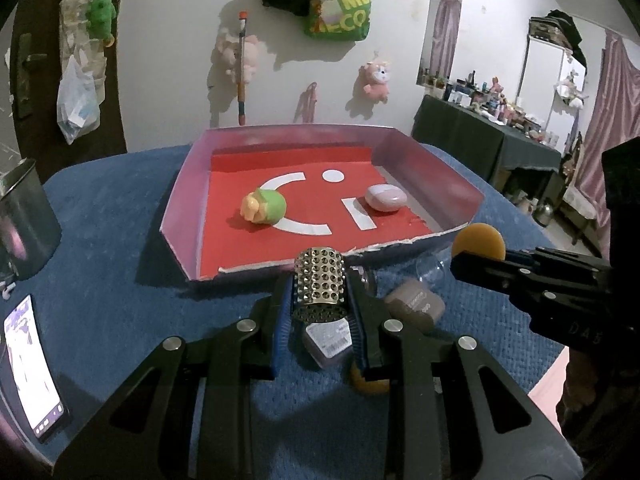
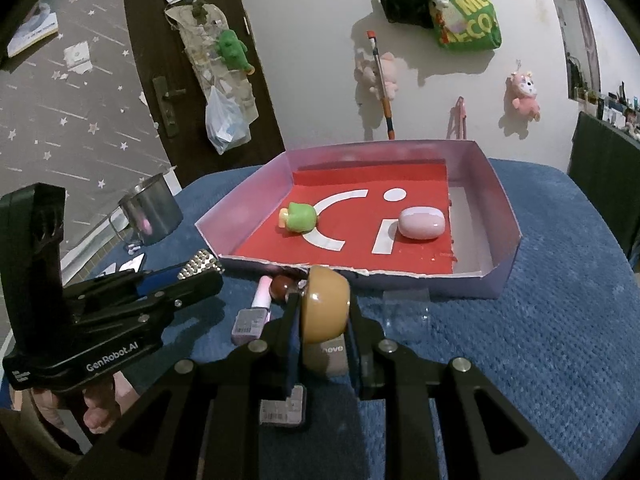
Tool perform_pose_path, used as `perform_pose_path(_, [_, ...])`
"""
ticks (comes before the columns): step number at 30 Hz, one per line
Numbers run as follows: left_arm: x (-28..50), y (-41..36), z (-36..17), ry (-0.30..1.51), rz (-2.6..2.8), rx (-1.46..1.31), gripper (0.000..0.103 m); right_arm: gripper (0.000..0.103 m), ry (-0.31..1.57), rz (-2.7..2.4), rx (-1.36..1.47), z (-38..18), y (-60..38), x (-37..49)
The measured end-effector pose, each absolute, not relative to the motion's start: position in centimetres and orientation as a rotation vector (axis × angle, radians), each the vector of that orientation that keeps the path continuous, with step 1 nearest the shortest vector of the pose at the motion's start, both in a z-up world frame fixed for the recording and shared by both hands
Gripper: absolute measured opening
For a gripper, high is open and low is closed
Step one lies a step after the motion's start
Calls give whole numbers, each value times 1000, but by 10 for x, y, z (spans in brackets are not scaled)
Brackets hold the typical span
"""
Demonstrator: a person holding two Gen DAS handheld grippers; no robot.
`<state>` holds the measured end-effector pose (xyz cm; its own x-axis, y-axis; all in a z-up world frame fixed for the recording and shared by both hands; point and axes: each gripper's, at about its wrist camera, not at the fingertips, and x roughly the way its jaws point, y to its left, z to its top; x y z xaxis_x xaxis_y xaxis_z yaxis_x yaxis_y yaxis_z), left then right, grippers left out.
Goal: Organize rigid objects
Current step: 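Carry the tan sponge with the right tool while the left carries the studded cylinder into the box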
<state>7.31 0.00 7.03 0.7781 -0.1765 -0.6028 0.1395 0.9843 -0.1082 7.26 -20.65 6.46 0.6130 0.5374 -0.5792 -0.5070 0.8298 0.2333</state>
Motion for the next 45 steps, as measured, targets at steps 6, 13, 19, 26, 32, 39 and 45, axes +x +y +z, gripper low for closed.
perform_pose_path(6, [83, 0, 76, 651, -179, -55, 24, 22, 683, 608, 62, 70, -208, 82])
perform_pose_path(13, [96, 0, 82, 644, -182, -45, 24, 22, 679, 608, 59, 76, -209, 94])
perform_pose_path(19, [111, 4, 82, 656, -186, -54, 24, 22, 676, 605, 48, 78, -207, 101])
perform_pose_path(26, [132, 10, 83, 675, -193, -62, 24, 22, 679, 597, 37, 80, -204, 114])
perform_pose_path(32, [150, 10, 77, 700, -194, -50, 24, 22, 694, 588, 29, 80, -200, 132])
perform_pose_path(39, [165, 9, 67, 745, -209, -49, 24, 22, 736, 580, 25, 73, -197, 153])
perform_pose_path(45, [177, 6, 55, 812, -223, -41, 24, 22, 786, 560, 15, 60, -193, 166])
